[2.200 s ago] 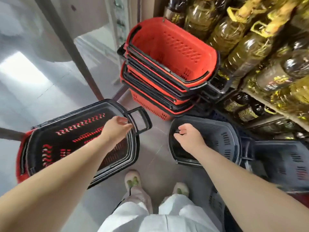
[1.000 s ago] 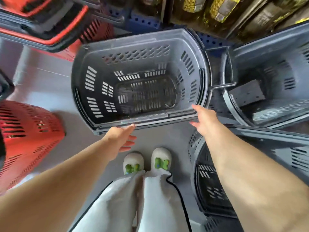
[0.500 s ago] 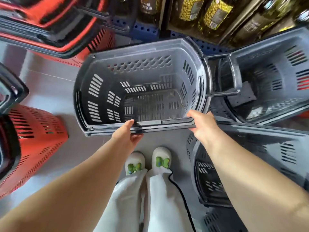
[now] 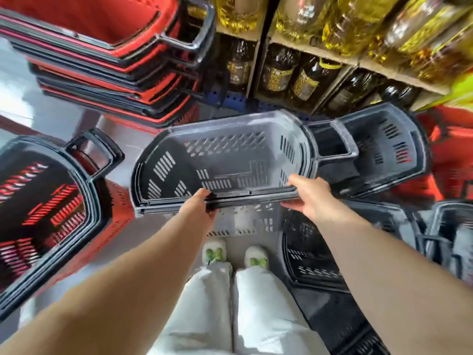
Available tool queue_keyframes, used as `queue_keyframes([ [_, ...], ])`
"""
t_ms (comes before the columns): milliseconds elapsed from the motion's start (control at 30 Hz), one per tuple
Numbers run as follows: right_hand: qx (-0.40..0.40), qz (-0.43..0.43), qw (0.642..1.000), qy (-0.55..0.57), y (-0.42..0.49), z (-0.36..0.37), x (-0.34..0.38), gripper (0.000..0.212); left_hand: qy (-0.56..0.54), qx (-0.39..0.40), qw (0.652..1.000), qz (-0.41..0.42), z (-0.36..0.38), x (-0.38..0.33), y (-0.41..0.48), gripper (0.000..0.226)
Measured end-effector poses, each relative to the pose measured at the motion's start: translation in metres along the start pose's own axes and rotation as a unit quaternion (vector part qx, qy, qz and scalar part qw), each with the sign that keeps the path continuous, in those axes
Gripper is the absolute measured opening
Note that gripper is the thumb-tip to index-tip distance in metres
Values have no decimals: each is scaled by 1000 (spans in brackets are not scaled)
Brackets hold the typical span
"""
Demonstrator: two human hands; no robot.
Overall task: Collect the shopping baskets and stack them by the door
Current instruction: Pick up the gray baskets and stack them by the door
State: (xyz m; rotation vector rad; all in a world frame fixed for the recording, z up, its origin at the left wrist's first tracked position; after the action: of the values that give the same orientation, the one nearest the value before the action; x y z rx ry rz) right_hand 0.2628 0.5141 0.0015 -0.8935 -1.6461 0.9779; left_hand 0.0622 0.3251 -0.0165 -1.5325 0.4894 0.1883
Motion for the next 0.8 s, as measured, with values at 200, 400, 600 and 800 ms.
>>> queue_keyframes([
  [200, 46, 5, 998, -36, -48, -22, 14, 26, 1, 34, 993, 116, 1, -26, -71, 24],
  [400, 108, -10, 989, -99, -99, -21, 42, 30, 42, -9, 966, 255, -4, -70, -142, 19],
  [600, 188, -70, 971, -128, -140, 17, 67, 27, -111, -12, 949, 294, -43, -109, -182, 15],
  [800, 333, -93, 924, -160, -197, 93, 58, 10, -238, -63, 924, 293, -139, -131, -186, 10],
])
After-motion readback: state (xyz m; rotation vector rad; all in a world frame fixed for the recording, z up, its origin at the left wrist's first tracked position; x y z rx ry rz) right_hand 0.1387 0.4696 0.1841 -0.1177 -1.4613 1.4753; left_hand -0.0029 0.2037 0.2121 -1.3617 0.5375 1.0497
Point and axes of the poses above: each hand's wrist, its own y-axis towards the middle knuckle, its own z-axis out of the palm, x = y × z, the point moved 10 cm from there along y, towards the middle knuckle, and after that the axes turned 11 degrees about z, right-handed, at the moved point
